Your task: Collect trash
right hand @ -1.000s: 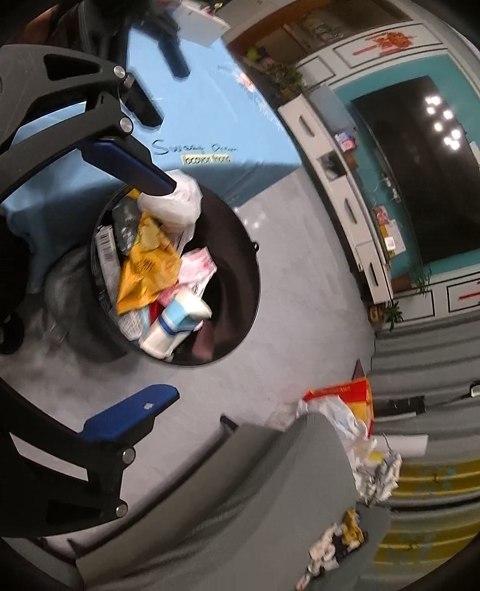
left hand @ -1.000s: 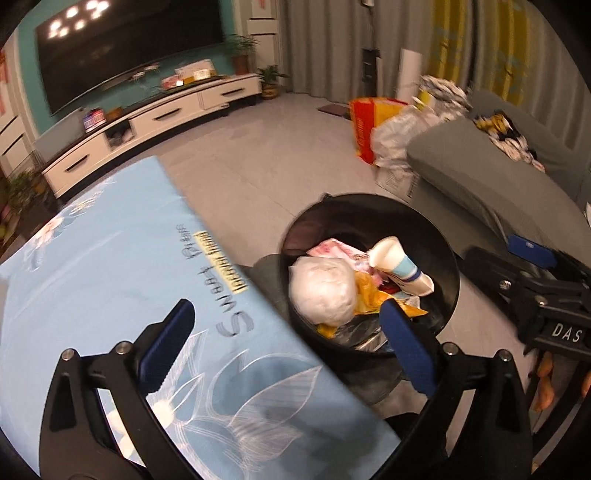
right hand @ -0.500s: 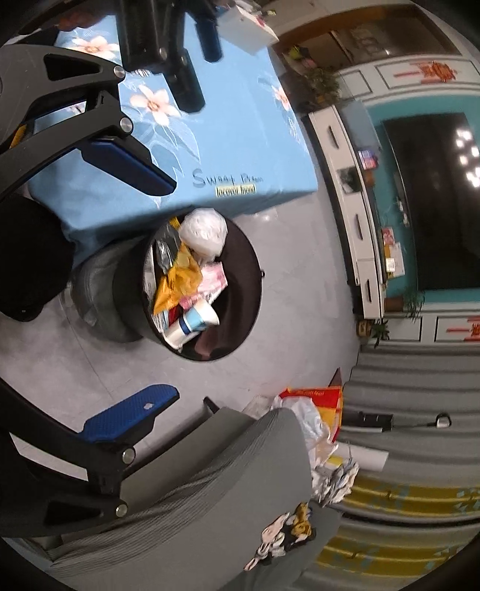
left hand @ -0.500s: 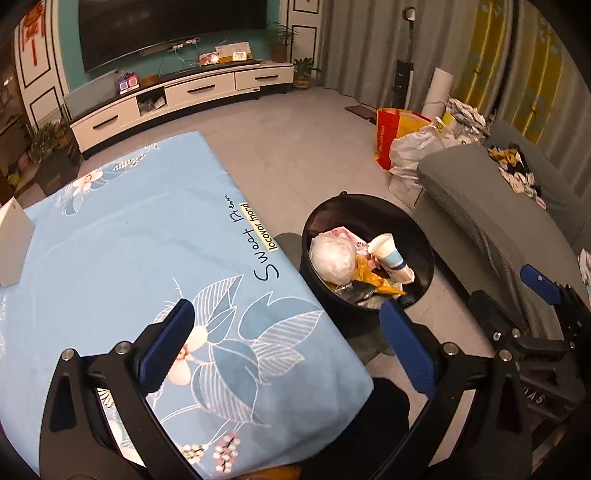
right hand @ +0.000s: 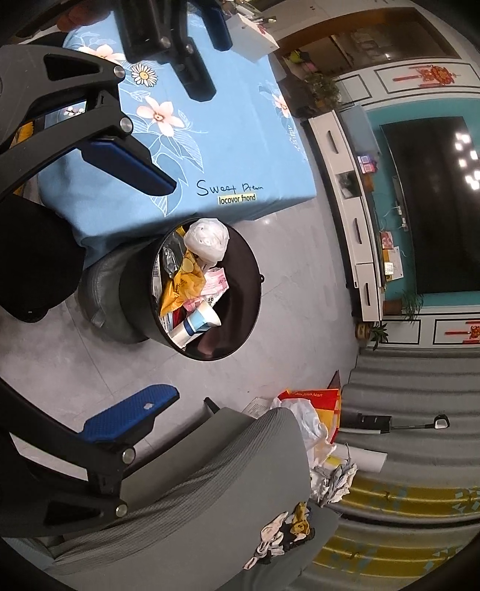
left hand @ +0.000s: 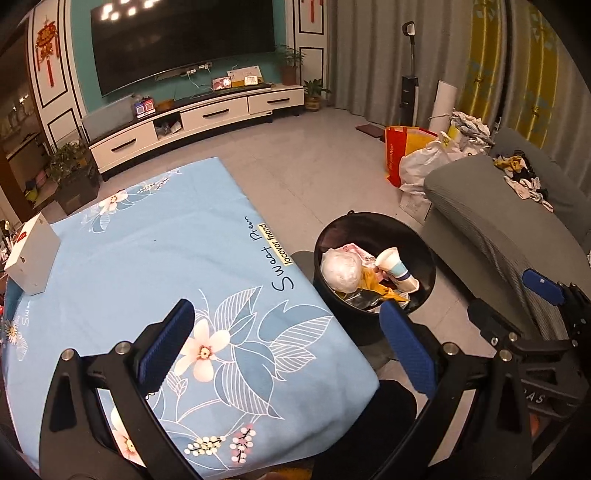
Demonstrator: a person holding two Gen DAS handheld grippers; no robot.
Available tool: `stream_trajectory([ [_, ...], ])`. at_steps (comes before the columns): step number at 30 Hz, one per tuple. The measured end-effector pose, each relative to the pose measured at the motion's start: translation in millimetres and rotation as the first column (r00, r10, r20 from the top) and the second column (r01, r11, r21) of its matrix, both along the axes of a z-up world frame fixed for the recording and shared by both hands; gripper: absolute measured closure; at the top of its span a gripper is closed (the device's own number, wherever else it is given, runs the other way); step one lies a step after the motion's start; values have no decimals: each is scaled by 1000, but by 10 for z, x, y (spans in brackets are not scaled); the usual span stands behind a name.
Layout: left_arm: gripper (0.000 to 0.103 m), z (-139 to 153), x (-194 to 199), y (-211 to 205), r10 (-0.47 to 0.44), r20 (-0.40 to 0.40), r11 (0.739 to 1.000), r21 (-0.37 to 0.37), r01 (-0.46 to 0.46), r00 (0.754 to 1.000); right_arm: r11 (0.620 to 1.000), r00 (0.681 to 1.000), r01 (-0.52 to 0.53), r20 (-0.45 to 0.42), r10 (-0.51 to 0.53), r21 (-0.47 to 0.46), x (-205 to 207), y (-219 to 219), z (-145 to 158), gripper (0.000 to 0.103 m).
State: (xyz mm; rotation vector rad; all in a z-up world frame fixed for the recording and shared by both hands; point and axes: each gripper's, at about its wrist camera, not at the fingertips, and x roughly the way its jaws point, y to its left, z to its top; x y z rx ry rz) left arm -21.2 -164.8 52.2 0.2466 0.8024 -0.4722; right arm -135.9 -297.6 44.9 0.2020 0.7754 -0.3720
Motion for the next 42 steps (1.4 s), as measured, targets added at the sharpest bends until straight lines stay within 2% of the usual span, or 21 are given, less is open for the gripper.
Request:
stream_trajectory([
  [9,3,-32,-35,-63,-10,8,1000,23,10,1000,1000,1000,2,8,-2,-6,9,-18,22,3],
  [42,3,-46,-44,-25,-3,10,1000,25,2,1000,1000,1000,-9,-3,9,-20,44,24,24,3],
])
